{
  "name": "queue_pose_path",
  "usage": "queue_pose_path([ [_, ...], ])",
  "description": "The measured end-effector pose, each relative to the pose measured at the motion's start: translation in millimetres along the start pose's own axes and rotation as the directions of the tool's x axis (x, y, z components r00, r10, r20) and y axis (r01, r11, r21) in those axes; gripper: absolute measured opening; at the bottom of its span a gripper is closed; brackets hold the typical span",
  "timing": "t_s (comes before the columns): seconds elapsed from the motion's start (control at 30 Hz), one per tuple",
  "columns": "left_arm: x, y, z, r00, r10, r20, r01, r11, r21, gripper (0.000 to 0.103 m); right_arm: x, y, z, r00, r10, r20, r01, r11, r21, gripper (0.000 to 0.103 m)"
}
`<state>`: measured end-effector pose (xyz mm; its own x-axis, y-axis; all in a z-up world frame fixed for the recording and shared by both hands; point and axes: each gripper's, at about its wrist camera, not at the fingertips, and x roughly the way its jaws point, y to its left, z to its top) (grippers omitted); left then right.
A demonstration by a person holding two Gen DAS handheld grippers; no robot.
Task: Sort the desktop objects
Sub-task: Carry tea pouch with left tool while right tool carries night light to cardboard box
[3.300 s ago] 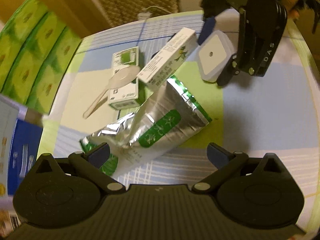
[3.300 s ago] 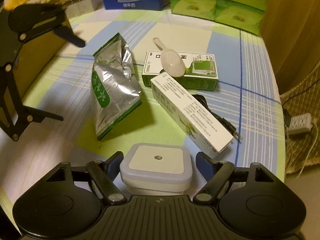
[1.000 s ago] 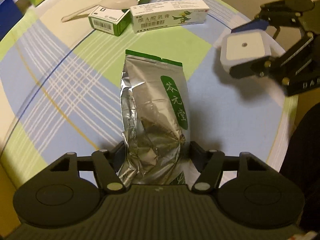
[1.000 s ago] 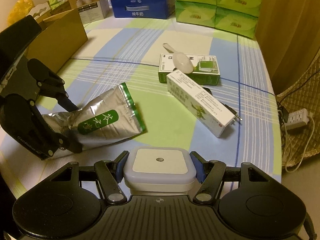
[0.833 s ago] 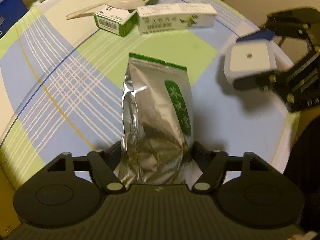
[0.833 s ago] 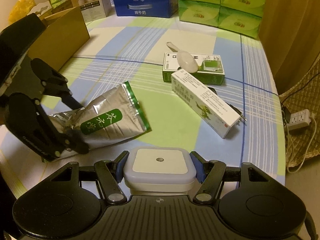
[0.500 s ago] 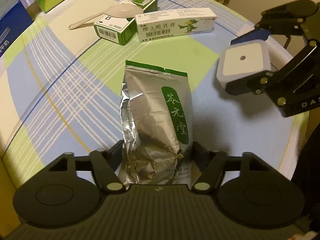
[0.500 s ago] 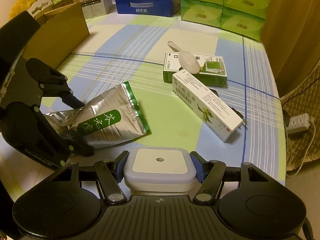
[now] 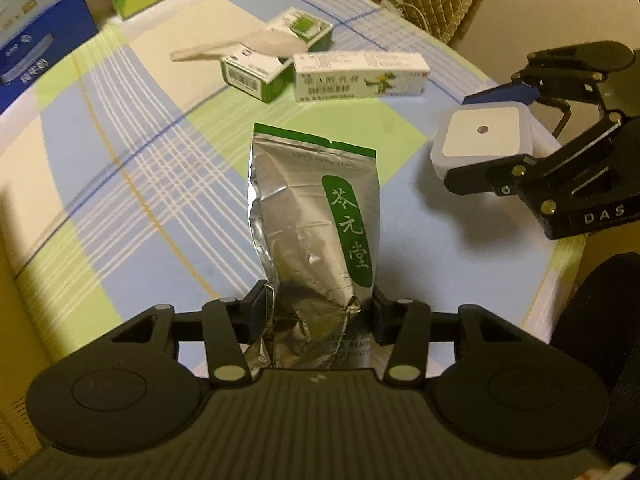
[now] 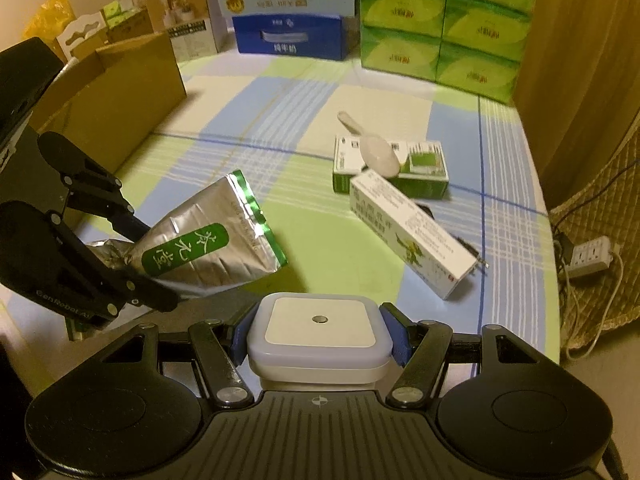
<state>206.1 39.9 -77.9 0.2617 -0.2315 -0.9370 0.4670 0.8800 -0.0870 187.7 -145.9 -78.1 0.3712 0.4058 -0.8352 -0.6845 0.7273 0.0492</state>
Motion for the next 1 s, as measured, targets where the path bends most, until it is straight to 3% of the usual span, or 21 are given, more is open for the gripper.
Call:
queue_pose_path([
  [0.5, -101, 4, -26, 0.992, 0.075, 0.105, -0.069, 0.996, -0.061, 0.044, -62, 50, 20, 0.994, 0.018, 0.107, -0.014, 0.999, -0.042, 0.062],
  [1.0, -201, 55, -86, 0.956, 0.240, 0.168, -0.205, 0.957, -0.203, 0.044, -76, 145, 67, 0.976, 0.118, 0.185, -0.084, 0.980, -0.182, 0.062],
])
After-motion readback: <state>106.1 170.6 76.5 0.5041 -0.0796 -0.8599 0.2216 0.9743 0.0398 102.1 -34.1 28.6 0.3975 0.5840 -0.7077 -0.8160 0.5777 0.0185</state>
